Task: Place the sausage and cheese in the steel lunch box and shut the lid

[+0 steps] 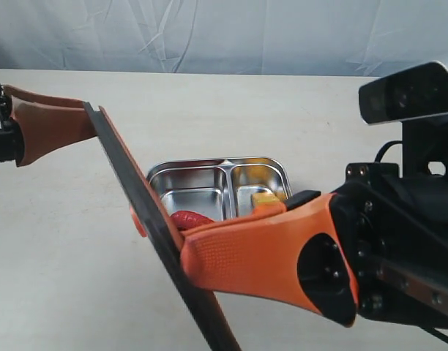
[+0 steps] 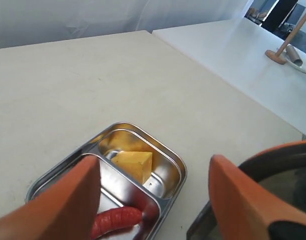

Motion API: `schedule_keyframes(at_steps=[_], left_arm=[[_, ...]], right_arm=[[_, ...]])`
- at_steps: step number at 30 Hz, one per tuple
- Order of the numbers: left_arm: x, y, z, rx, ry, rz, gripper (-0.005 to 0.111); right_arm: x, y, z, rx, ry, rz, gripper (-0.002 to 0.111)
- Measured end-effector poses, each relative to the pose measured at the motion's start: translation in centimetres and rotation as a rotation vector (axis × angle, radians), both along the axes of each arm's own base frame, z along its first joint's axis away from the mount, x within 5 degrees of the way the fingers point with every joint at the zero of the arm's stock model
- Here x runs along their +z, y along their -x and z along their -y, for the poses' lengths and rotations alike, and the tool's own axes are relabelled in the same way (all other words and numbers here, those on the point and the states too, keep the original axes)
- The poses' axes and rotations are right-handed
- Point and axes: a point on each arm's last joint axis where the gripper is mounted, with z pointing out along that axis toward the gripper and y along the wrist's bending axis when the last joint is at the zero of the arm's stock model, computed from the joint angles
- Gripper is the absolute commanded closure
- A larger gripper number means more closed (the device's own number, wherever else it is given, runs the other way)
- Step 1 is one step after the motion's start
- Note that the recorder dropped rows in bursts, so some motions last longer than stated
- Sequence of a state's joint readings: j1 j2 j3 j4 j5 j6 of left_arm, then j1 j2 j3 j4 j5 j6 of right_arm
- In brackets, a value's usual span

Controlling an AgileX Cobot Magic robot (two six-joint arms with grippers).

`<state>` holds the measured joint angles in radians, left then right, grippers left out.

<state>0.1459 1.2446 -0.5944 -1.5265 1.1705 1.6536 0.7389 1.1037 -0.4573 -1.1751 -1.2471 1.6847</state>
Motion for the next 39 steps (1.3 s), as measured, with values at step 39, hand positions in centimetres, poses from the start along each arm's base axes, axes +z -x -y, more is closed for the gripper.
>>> schedule_keyframes(at_steps=[39], left_arm=[[1.6, -0.9, -0.5, 0.217, 0.167, -0.077, 0.047]], right_arm=[[1.4, 0.9, 1.0, -0.031, -0.050, 0.060, 0.109]])
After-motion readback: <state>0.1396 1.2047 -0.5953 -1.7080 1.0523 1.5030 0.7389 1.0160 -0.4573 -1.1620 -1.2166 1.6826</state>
